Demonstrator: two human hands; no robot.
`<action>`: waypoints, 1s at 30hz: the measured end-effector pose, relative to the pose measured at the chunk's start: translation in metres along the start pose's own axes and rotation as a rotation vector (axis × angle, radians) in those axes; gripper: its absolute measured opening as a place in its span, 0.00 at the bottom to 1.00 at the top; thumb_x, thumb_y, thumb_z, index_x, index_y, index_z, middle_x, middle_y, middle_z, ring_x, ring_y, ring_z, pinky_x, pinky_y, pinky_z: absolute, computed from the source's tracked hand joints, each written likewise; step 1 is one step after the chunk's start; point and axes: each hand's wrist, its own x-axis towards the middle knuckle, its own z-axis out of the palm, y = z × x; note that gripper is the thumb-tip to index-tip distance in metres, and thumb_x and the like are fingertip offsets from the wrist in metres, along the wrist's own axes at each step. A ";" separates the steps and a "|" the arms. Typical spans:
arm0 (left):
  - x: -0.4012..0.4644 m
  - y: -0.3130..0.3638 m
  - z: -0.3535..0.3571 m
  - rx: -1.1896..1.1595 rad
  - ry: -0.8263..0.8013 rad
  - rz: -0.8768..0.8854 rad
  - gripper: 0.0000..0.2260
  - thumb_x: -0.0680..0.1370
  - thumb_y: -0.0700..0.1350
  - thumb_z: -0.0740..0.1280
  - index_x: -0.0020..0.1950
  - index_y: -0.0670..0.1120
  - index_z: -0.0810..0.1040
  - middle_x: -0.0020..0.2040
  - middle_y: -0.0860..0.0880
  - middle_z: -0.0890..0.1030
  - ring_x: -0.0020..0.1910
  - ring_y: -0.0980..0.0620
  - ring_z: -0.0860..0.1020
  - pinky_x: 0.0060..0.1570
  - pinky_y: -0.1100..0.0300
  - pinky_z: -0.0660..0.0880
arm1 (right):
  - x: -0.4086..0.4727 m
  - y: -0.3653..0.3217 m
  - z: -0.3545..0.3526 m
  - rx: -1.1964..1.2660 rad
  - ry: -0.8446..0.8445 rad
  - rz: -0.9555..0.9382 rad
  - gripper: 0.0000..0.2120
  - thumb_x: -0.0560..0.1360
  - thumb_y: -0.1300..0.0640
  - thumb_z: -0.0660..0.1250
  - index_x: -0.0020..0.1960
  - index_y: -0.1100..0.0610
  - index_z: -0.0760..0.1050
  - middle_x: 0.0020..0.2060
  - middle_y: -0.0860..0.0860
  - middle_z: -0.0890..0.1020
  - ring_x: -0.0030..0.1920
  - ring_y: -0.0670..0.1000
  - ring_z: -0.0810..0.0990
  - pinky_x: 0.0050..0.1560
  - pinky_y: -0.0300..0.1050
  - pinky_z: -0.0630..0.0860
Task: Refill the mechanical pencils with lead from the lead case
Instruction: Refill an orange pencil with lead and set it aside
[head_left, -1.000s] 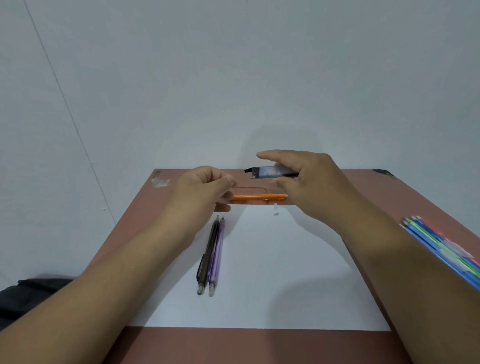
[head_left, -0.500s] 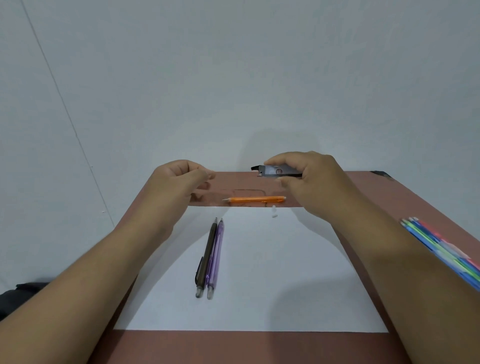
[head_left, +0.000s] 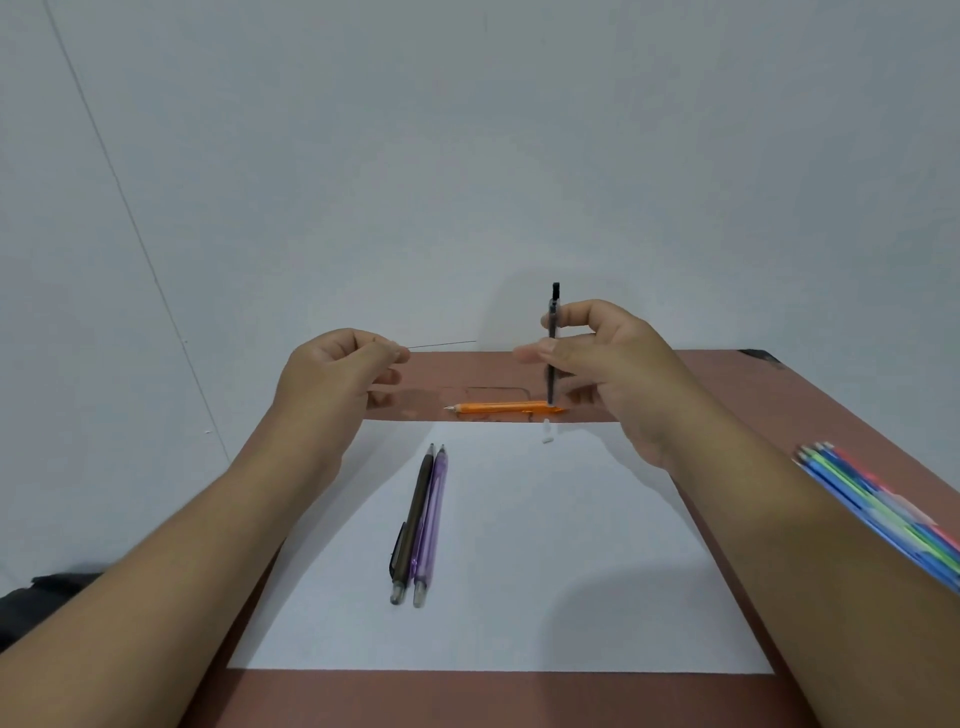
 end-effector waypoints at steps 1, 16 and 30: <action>0.000 0.000 0.000 0.004 0.000 0.000 0.06 0.76 0.42 0.70 0.43 0.41 0.83 0.52 0.35 0.83 0.39 0.49 0.81 0.33 0.61 0.78 | 0.000 0.000 0.001 0.016 0.000 0.001 0.10 0.77 0.57 0.72 0.58 0.50 0.77 0.48 0.50 0.88 0.44 0.55 0.82 0.51 0.56 0.82; 0.001 -0.004 0.001 0.058 -0.043 0.001 0.08 0.70 0.51 0.70 0.41 0.48 0.84 0.49 0.42 0.85 0.40 0.50 0.82 0.50 0.48 0.81 | -0.006 0.007 0.010 -0.519 0.212 -0.262 0.19 0.73 0.53 0.76 0.59 0.41 0.74 0.38 0.43 0.83 0.38 0.43 0.82 0.44 0.46 0.83; -0.001 -0.003 0.000 0.101 -0.045 0.004 0.06 0.71 0.52 0.70 0.40 0.51 0.84 0.47 0.46 0.86 0.41 0.50 0.83 0.57 0.40 0.79 | -0.009 0.007 0.013 -0.450 0.092 -0.273 0.21 0.77 0.54 0.72 0.64 0.39 0.69 0.38 0.47 0.84 0.33 0.45 0.80 0.29 0.29 0.72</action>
